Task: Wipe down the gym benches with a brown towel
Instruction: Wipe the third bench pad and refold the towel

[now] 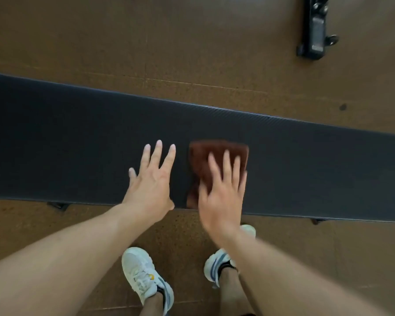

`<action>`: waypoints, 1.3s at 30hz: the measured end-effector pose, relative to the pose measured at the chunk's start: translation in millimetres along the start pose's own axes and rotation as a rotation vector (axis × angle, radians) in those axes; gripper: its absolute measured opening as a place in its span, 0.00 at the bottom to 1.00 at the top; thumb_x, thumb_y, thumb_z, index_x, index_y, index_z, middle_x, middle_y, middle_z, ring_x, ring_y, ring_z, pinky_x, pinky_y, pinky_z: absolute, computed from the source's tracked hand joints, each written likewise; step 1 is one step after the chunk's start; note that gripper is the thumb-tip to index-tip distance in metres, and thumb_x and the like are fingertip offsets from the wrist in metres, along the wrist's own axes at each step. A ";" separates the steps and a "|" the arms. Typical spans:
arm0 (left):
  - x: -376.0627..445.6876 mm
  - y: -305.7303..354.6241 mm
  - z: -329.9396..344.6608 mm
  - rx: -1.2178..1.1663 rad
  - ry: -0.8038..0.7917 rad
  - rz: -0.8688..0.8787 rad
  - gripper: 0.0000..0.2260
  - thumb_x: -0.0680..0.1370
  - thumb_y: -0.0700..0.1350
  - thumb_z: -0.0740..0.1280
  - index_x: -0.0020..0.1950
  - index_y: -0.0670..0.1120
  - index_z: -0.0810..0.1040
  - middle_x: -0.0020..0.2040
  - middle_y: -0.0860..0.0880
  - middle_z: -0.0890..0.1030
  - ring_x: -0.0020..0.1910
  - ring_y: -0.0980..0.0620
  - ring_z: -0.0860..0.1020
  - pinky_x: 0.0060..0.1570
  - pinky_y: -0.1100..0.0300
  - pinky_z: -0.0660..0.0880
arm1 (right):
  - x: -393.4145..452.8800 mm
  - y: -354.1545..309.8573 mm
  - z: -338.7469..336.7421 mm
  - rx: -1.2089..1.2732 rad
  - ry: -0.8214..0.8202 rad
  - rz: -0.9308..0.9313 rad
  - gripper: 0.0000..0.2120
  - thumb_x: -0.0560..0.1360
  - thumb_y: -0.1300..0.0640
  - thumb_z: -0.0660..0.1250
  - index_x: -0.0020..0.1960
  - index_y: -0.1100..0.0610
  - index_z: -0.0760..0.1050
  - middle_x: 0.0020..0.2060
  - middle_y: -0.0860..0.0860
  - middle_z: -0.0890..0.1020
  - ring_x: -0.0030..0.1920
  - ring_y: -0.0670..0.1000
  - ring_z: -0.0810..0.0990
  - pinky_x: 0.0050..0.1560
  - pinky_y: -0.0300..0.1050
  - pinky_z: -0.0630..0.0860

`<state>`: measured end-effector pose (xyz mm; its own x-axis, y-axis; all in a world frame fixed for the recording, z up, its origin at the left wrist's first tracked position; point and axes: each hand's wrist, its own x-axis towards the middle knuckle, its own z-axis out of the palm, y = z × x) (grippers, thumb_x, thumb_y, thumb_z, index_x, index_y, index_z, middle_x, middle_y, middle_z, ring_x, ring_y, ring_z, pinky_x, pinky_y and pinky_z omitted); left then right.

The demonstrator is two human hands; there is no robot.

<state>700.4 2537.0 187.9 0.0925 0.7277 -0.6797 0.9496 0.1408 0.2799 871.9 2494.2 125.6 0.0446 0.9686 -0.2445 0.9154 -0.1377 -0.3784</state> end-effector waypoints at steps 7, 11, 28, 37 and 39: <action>33.8 56.8 -15.0 0.168 -0.060 -0.026 0.65 0.67 0.52 0.83 0.82 0.53 0.31 0.82 0.48 0.29 0.81 0.42 0.30 0.75 0.28 0.54 | 21.0 31.2 -17.7 -0.008 -0.142 0.053 0.33 0.83 0.37 0.52 0.85 0.38 0.44 0.84 0.44 0.37 0.81 0.50 0.27 0.82 0.60 0.33; 65.0 93.5 -28.4 0.165 -0.114 -0.106 0.69 0.64 0.55 0.84 0.81 0.54 0.29 0.81 0.48 0.27 0.80 0.41 0.29 0.74 0.27 0.53 | 135.1 34.5 -44.5 -0.034 -0.096 0.020 0.32 0.84 0.39 0.54 0.85 0.41 0.47 0.85 0.48 0.42 0.83 0.54 0.32 0.82 0.61 0.33; 85.4 129.2 -0.7 0.206 -0.174 -0.302 0.77 0.59 0.59 0.85 0.73 0.52 0.17 0.72 0.42 0.15 0.74 0.35 0.22 0.71 0.23 0.50 | 133.7 108.7 -73.5 -0.086 -0.083 0.030 0.42 0.78 0.25 0.53 0.85 0.43 0.46 0.85 0.53 0.43 0.83 0.61 0.35 0.81 0.66 0.37; 84.6 120.3 2.6 0.164 -0.104 -0.235 0.77 0.58 0.60 0.85 0.75 0.52 0.19 0.73 0.41 0.17 0.75 0.34 0.23 0.70 0.22 0.51 | 0.3 134.1 -52.1 -0.110 -0.073 -0.068 0.34 0.81 0.45 0.66 0.84 0.43 0.57 0.86 0.49 0.51 0.85 0.57 0.43 0.82 0.64 0.47; 79.1 115.0 6.0 0.154 -0.060 -0.200 0.76 0.59 0.62 0.84 0.76 0.51 0.20 0.75 0.41 0.19 0.76 0.35 0.24 0.71 0.23 0.52 | -45.6 145.3 -44.2 -0.150 -0.128 -0.110 0.37 0.79 0.45 0.66 0.84 0.41 0.56 0.85 0.46 0.50 0.85 0.57 0.45 0.81 0.64 0.50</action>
<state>818.8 2606.7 162.2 -0.0886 0.6535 -0.7517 0.9848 0.1706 0.0322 1020.5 2439.1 121.3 -0.1011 0.9407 -0.3238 0.9617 0.0090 -0.2740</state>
